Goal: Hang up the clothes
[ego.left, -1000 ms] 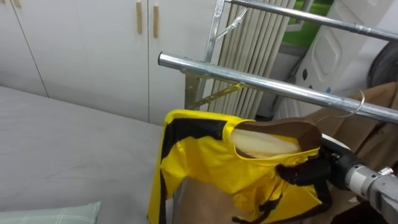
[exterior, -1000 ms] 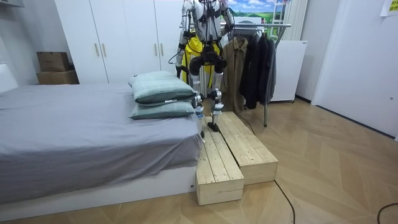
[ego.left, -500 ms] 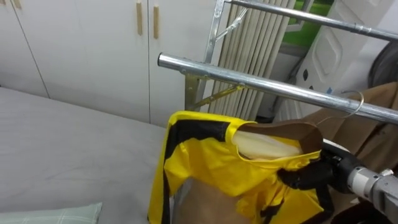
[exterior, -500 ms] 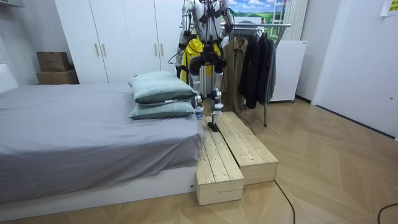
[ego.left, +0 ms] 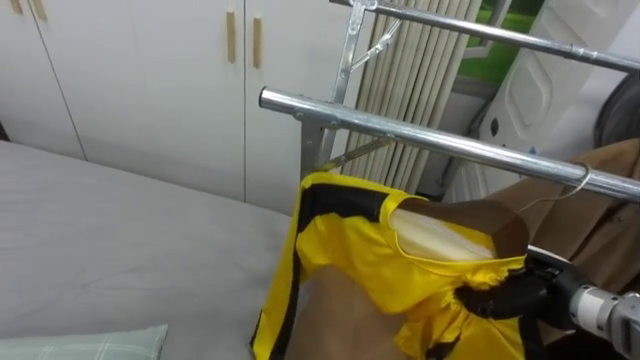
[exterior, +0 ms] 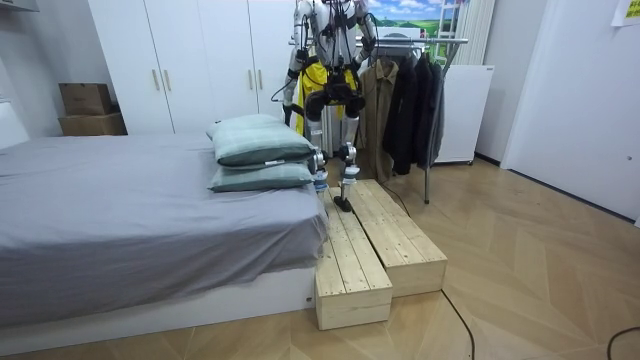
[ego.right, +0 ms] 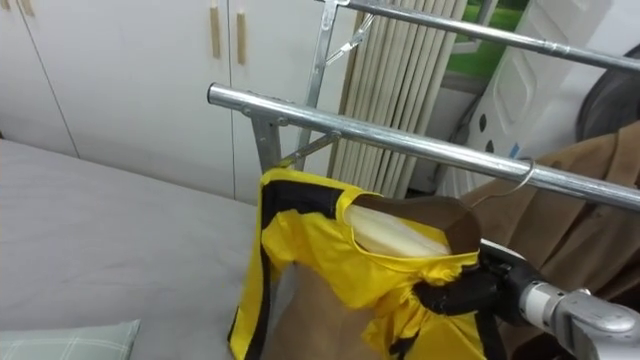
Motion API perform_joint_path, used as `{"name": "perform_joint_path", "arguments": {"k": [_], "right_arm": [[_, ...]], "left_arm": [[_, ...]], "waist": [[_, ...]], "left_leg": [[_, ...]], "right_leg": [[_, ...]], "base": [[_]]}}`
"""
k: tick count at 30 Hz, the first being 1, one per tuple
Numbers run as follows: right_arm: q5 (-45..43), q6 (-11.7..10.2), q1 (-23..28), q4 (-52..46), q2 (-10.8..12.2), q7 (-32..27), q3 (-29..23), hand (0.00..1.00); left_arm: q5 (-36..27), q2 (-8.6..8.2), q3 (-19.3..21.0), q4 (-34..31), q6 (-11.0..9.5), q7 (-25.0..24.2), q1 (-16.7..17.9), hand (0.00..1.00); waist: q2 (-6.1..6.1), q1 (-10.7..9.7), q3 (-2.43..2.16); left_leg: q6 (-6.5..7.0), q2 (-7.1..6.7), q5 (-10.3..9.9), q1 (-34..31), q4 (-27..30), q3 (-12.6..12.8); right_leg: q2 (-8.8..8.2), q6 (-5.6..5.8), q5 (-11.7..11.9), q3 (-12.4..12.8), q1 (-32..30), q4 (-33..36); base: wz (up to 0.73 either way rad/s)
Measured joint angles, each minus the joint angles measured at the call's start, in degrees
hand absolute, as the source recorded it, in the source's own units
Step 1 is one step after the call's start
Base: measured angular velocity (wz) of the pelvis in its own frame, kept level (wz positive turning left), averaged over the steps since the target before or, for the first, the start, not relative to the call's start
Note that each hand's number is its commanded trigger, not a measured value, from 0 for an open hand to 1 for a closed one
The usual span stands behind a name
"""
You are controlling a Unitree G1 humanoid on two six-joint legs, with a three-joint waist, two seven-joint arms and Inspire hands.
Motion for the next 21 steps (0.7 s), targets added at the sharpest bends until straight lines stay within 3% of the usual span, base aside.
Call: {"name": "perform_joint_path", "arguments": {"k": [3,14,15,16,17,18,21], "right_arm": [[0.05,-0.69,-0.01,2.27,0.01,-0.01,0.0,1.0],[-0.04,-1.73,-0.05,6.8,0.05,-1.88,0.29,1.0],[-0.03,-1.95,-0.06,7.1,0.06,-2.36,0.61,0.78],[-0.03,-2.08,-0.07,7.25,0.06,-2.63,0.83,0.15],[-0.14,-2.45,-0.07,7.38,0.07,-3.23,1.18,0.15],[-0.25,-2.53,-0.07,7.39,0.06,-3.6,1.19,0.0],[0.81,-2.42,-0.1,8.2,0.08,-5.61,1.2,0.0]], "left_arm": [[0.01,0.28,-0.22,-0.27,0.0,0.03,0.0,0.0],[0.07,0.66,-1.19,-1.79,0.09,-1.1,0.02,0.0],[0.08,0.68,-1.2,-1.78,0.09,-1.09,0.01,0.0],[0.08,0.7,-1.2,-1.76,0.09,-1.08,0.02,0.0],[0.09,0.75,-1.2,-1.69,0.09,-1.08,0.03,0.0],[0.1,0.88,-1.2,-1.69,0.09,-1.11,0.05,0.0],[0.0,1.1,-1.21,-1.58,0.09,-1.16,0.06,0.0]], "waist": [[-0.4,0.12,-0.23],[-0.1,0.72,0.09],[-0.07,0.85,0.11],[-0.06,0.87,0.12],[-0.04,0.87,0.14],[0.03,0.92,0.18],[0.17,0.97,0.38]], "left_leg": [[-0.01,0.05,0.0,0.28,0.0,-0.65],[0.0,-0.08,0.0,0.99,0.18,-1.12],[-0.01,-0.08,0.0,1.02,0.18,-1.1],[-0.01,-0.08,0.0,1.03,0.18,-1.1],[-0.01,-0.07,0.0,1.04,0.18,-1.09],[-0.01,-0.07,0.0,1.06,0.18,-1.08],[0.0,-0.12,0.0,1.06,0.13,-1.09]], "right_leg": [[-0.04,-0.12,0.07,-0.69,0.78,-0.6],[-0.18,-0.1,0.05,-0.79,1.69,-0.7],[-0.18,-0.1,0.05,-0.76,1.69,-0.69],[-0.18,-0.1,0.05,-0.75,1.69,-0.68],[-0.17,-0.1,0.05,-0.74,1.69,-0.67],[-0.15,-0.1,0.05,-0.67,1.69,-0.67],[-0.13,-0.09,0.05,-0.46,1.57,-0.56]], "base": [[0.13],[0.03],[0.0],[0.0],[0.0],[0.0],[-0.01]]}}
